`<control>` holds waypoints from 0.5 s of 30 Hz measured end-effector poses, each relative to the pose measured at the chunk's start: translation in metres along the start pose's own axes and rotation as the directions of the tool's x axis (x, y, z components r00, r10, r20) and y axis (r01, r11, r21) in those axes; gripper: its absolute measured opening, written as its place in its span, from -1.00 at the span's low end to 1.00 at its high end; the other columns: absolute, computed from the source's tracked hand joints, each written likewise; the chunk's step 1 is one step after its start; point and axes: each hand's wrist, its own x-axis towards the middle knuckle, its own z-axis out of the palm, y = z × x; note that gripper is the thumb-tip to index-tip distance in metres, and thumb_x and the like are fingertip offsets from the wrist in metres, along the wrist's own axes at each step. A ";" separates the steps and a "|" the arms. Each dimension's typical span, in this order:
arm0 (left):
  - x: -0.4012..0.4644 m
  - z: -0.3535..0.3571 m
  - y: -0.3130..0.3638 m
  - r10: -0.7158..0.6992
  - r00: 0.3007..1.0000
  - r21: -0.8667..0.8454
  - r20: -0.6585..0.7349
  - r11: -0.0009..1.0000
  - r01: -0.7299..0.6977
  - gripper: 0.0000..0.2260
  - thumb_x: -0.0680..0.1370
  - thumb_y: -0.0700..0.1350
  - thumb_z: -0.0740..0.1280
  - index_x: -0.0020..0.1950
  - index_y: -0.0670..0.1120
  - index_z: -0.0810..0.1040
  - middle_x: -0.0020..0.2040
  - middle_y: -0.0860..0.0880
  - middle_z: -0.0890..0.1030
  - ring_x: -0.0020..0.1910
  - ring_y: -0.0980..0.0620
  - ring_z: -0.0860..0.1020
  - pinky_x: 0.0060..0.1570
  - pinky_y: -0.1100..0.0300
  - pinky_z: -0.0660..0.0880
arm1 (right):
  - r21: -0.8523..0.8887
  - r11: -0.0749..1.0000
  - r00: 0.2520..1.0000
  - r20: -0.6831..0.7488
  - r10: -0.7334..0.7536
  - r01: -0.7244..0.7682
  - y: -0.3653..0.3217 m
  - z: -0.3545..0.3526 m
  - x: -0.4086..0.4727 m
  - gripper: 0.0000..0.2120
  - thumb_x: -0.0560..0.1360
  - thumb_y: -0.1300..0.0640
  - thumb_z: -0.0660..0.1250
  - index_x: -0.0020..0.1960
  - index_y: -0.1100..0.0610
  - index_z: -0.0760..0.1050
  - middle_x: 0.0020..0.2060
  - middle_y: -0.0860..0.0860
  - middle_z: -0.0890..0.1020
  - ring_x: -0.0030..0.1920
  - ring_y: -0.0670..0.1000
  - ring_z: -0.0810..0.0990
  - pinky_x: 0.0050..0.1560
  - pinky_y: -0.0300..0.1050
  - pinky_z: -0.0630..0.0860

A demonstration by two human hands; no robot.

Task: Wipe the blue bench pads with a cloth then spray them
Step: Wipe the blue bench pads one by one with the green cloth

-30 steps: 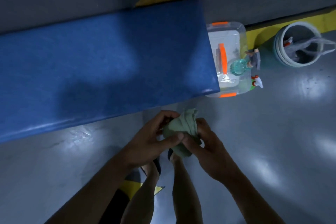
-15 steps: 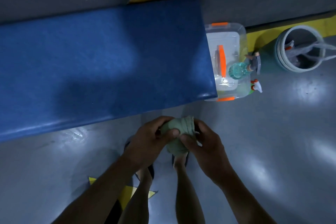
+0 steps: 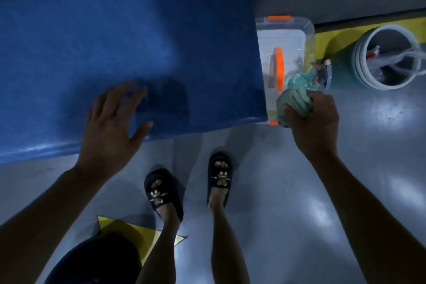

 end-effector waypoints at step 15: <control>-0.012 0.036 -0.021 -0.049 0.999 -0.016 0.008 0.999 0.049 -0.45 0.56 0.22 0.17 0.53 0.08 0.30 0.60 -0.03 0.16 0.57 -0.14 0.12 0.46 -0.22 0.15 | -0.055 0.998 0.999 -0.015 -0.031 0.030 -0.029 0.038 -0.008 -0.59 0.43 0.08 0.43 0.22 0.15 0.41 0.08 0.10 0.48 0.03 0.13 0.50 -0.10 -0.18 0.37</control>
